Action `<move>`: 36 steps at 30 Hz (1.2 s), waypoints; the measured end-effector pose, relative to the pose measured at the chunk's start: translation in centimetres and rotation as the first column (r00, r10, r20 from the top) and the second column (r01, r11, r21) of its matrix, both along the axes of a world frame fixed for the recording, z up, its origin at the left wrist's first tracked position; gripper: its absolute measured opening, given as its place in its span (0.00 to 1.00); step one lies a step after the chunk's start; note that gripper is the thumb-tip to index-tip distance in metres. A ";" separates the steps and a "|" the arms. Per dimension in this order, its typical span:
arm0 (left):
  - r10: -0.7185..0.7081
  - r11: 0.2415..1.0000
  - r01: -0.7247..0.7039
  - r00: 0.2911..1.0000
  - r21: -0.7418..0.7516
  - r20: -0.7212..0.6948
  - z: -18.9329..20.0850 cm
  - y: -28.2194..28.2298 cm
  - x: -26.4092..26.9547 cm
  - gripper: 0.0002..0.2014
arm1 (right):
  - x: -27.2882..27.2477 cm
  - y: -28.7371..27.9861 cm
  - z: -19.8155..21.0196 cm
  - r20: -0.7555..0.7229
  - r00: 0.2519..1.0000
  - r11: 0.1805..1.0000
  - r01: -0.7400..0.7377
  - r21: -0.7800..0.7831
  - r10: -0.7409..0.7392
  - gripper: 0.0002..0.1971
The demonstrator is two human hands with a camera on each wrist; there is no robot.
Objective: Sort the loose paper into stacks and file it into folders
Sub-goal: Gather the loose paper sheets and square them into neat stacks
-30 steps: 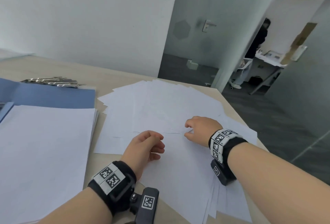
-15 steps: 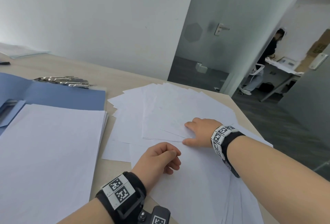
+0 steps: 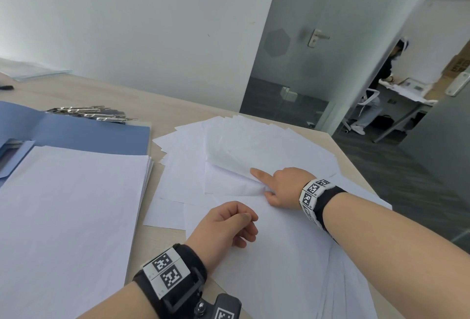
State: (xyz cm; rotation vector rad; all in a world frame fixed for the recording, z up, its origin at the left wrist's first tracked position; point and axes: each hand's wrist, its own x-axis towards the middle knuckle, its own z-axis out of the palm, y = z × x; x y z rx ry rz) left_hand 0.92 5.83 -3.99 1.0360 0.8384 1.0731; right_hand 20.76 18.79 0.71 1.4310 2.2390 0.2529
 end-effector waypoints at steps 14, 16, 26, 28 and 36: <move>-0.006 1.000 0.006 1.000 0.005 0.014 -0.3 0.1 0.0 0.11 | -1.6 -0.1 -0.2 -0.178 0.964 0.975 0.212 0.061 -0.198 0.26; -0.006 1.000 0.006 1.000 0.003 0.014 -0.3 0.1 0.0 0.11 | -2.0 -0.1 -0.3 -0.151 0.968 0.974 0.214 0.071 -0.202 0.21; 0.014 0.999 -0.013 0.999 -0.032 0.039 -0.4 0.3 -0.1 0.10 | -1.3 0.7 0.4 -0.177 0.955 0.961 0.257 0.103 -0.237 0.16; 0.044 0.998 -0.041 0.997 -0.057 0.057 -0.5 0.4 -0.1 0.10 | -0.7 0.4 0.8 -0.250 0.938 0.949 0.282 0.142 -0.241 0.10; 0.311 0.885 -0.180 0.915 -0.429 0.257 0.7 1.3 -0.5 0.22 | 2.3 -5.3 3.1 -0.450 0.862 0.935 0.326 0.141 -0.233 0.03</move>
